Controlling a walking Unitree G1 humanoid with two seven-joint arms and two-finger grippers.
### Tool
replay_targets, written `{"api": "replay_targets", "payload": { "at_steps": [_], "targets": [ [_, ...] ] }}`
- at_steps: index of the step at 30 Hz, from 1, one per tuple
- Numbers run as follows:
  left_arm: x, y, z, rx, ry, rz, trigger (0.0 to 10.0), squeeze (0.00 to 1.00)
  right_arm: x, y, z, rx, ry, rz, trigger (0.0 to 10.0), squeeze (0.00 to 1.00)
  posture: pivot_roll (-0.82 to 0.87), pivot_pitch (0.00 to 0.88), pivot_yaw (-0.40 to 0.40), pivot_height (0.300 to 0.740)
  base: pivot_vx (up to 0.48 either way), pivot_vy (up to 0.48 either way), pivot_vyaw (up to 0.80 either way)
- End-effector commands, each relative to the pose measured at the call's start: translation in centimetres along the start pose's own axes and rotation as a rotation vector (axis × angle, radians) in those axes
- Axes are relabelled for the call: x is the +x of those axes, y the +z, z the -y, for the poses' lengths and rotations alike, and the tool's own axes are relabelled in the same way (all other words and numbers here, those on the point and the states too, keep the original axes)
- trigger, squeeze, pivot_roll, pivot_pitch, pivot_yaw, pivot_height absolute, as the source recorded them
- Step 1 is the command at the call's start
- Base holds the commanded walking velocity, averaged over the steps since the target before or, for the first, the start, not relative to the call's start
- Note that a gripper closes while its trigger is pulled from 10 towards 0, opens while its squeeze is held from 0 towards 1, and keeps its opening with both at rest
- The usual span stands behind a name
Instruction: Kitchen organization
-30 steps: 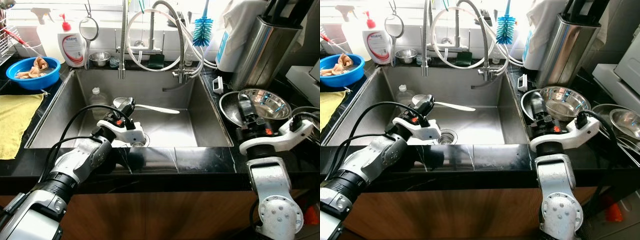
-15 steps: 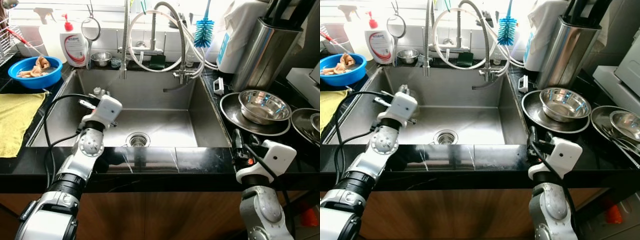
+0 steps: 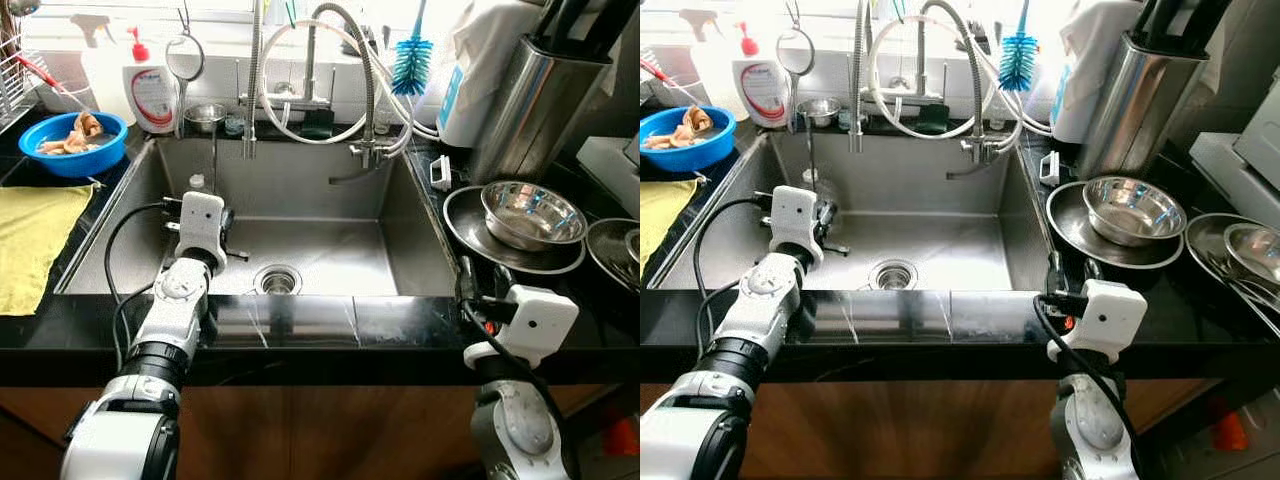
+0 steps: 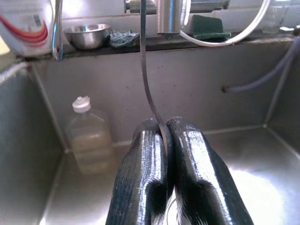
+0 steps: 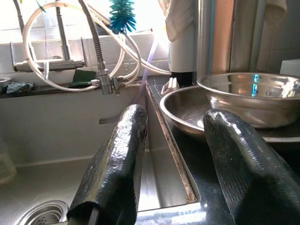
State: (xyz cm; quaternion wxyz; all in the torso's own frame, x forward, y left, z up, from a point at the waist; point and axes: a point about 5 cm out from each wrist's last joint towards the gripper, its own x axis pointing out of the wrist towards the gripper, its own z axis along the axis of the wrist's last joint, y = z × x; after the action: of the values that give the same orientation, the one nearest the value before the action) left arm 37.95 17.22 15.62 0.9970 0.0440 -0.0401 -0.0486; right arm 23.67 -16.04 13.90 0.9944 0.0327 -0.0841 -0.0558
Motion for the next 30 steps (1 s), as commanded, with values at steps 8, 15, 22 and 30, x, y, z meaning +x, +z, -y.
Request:
{"api": "replay_targets", "payload": {
  "at_steps": [8,15,22,30],
  "targets": [
    [-0.13,-1.77,-0.09,-0.048,-0.022,-0.129,10.0,0.15,-0.25,-0.38,-0.06,-0.023,0.005,-0.009,10.0,0.00,0.05,0.000,-0.057,0.740,0.000,0.000,0.00],
    [-0.08,-1.73,-0.18,-0.024,-0.036,-0.136,10.0,1.00,-0.21,-0.53,-0.26,-0.027,0.012,-0.014,10.0,0.00,0.05,0.000,-0.057,0.740,0.000,0.000,0.00],
    [-0.11,-1.71,-0.12,-0.010,-0.041,-0.135,10.0,1.00,-0.24,-0.68,-0.24,-0.029,0.010,-0.023,10.0,0.00,0.05,0.000,-0.056,0.740,0.000,0.000,0.00],
    [-0.08,-1.56,-0.21,0.006,-0.036,-0.121,10.0,1.00,-0.16,-0.78,-0.28,-0.026,0.010,-0.027,10.0,0.00,0.05,0.000,-0.058,0.740,0.000,0.000,0.00]
  ]
}}
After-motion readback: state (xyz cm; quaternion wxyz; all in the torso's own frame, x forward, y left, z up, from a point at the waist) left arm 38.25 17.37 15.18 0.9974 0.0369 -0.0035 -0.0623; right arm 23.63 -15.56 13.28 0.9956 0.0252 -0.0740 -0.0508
